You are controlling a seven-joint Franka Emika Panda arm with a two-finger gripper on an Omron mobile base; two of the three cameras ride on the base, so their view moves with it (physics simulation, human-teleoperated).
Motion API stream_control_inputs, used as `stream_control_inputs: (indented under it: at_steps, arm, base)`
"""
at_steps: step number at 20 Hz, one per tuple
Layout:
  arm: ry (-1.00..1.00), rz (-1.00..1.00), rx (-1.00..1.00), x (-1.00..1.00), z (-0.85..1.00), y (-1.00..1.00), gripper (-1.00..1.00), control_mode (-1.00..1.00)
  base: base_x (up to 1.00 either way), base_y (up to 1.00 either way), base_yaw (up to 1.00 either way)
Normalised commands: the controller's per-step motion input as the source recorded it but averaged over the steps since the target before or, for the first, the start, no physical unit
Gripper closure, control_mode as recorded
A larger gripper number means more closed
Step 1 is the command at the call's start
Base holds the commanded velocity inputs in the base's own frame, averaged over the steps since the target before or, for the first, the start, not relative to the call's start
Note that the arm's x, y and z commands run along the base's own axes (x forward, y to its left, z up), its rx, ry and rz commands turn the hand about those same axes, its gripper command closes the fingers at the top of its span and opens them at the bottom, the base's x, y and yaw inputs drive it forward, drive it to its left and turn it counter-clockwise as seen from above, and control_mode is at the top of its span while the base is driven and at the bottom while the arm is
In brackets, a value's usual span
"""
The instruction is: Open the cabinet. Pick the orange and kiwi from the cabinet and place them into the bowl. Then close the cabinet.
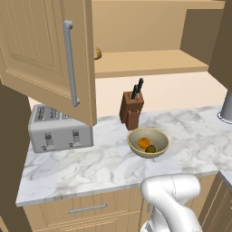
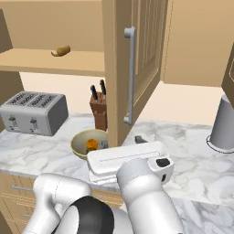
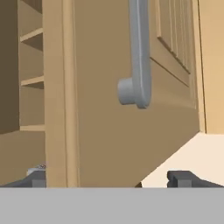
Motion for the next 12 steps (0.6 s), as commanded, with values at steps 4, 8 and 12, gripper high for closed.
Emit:
stream_control_inputs:
  at_steps: [4, 8, 12]
  arm:
    - [-0.14, 0.14, 0.0, 0.0, 0.0, 0.04, -1.0, -1.0]
    - [-0.1, 0.11, 0.0, 0.0, 0.0, 0.19, -1.0, -1.0]
    - [-0.05, 0.05, -0.01, 0.0, 0.0, 0.46, -1.0, -1.0]
  base:
    - [0.0, 0.0, 0.0]
    - [0.0, 0.0, 0.0]
    - [0.0, 0.0, 0.0]
